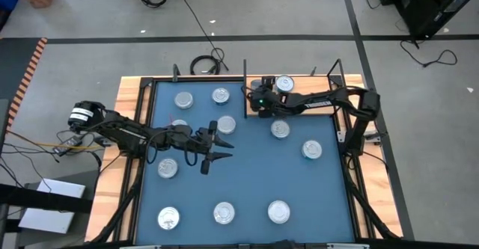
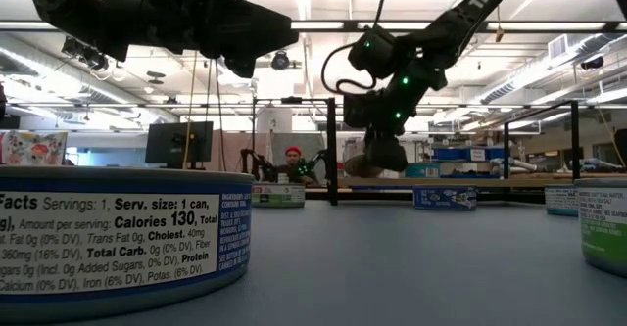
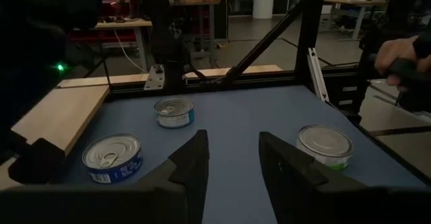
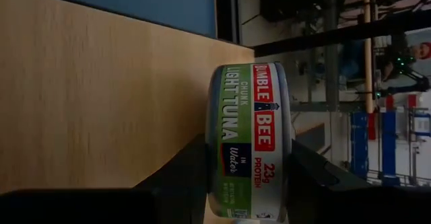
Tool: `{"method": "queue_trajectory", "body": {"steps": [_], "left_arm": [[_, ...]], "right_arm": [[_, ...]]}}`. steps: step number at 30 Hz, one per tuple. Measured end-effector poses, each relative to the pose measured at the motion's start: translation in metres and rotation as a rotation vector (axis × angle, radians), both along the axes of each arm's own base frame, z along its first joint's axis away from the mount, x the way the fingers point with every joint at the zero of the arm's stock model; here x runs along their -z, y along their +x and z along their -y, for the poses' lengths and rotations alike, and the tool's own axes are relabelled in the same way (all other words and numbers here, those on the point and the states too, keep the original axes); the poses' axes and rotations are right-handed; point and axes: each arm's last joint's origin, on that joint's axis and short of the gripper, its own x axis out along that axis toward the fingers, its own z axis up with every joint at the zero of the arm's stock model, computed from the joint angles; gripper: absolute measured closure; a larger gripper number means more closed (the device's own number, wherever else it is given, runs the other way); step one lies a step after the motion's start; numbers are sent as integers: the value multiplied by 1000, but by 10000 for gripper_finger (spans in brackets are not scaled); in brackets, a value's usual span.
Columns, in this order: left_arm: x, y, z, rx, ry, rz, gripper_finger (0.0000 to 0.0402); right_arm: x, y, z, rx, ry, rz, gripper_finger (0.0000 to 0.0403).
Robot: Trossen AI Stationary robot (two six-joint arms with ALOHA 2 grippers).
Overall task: Stack canned seafood by type on shelf
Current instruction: Put the middle right green tuna can on the shelf
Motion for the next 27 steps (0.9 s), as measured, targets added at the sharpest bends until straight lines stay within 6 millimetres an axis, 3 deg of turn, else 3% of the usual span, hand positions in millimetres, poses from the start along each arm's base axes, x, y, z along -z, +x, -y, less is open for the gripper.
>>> {"method": "queue_trajectory", "body": {"steps": [5, 14, 27], "left_arm": [[0, 0, 0, -2, 0, -1, 266], [0, 0, 0, -5, 1, -1, 266], [1, 0, 0, -6, 1, -10, 266]], "right_arm": [[1, 0, 2, 9, 0, 12, 261], [0, 1, 2, 21, 7, 51, 163], [-1, -2, 11, 52, 22, 92, 163]]}}
